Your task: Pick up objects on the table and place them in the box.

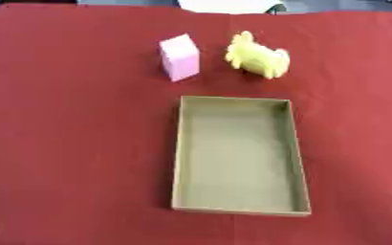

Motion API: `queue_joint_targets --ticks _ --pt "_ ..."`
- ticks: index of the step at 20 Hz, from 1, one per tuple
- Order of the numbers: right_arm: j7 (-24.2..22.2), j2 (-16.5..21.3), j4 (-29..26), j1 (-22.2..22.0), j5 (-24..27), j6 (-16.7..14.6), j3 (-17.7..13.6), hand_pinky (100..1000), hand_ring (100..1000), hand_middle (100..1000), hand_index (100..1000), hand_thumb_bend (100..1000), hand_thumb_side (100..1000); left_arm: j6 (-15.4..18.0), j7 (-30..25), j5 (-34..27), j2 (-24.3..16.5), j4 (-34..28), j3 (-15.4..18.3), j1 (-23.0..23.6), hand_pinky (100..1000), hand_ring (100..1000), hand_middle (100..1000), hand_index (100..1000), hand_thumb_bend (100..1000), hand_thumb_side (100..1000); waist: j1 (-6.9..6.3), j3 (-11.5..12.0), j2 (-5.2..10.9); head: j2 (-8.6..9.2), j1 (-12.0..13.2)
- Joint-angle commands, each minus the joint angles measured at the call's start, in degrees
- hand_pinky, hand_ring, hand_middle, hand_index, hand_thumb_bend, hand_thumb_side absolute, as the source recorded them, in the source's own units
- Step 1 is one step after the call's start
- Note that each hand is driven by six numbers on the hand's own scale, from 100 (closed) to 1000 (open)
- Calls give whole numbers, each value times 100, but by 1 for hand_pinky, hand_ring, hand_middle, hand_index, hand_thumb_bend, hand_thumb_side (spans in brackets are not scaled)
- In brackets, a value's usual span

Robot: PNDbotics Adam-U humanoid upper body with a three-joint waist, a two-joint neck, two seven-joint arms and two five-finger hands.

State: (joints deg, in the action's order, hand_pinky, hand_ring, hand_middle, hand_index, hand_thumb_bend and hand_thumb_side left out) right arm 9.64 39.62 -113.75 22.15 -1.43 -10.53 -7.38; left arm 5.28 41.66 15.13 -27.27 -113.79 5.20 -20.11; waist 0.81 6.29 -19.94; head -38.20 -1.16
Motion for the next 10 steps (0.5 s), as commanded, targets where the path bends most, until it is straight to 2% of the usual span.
queue_joint_targets --ticks 1,10 --pt "-3 168 -85 39 -37 5 -47 751 715 675 868 100 1000 -5 -15 22 -136 -80 78 -34 690 687 603 800 452 725 -18 -10 107 23 -2" --pt "-33 190 -85 40 -59 8 -45 752 717 676 869 100 1000 -8 -21 28 -138 -80 81 -31 691 686 603 800 451 725 -22 -16 105 20 3"
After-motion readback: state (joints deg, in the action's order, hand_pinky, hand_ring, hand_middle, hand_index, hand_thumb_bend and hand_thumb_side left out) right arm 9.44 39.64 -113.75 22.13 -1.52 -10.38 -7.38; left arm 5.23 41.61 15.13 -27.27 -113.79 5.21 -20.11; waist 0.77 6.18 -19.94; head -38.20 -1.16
